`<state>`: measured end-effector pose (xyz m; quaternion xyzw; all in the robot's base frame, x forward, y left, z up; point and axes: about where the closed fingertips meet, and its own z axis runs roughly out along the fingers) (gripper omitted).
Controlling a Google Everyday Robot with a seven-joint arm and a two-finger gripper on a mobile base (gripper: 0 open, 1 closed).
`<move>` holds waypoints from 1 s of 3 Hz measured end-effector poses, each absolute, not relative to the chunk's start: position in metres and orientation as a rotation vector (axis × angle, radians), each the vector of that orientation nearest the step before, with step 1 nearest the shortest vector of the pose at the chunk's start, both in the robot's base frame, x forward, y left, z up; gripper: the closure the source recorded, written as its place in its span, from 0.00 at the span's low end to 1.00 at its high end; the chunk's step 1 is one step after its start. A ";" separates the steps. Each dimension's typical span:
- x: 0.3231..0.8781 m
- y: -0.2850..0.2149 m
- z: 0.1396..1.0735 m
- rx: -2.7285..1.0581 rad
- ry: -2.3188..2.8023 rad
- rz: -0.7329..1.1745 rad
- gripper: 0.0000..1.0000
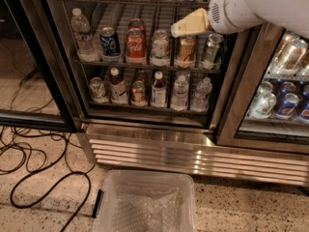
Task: Pick pepsi can from top shelf of fridge
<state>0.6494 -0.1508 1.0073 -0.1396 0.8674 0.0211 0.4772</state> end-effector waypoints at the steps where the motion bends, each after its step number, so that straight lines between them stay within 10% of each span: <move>1: 0.650 -0.149 1.008 -0.289 2.127 0.071 0.00; 3: 0.662 -0.148 1.012 -0.228 2.096 0.072 0.00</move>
Offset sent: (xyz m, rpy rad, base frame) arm 0.0012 0.0020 0.0004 0.0288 0.0072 -0.0302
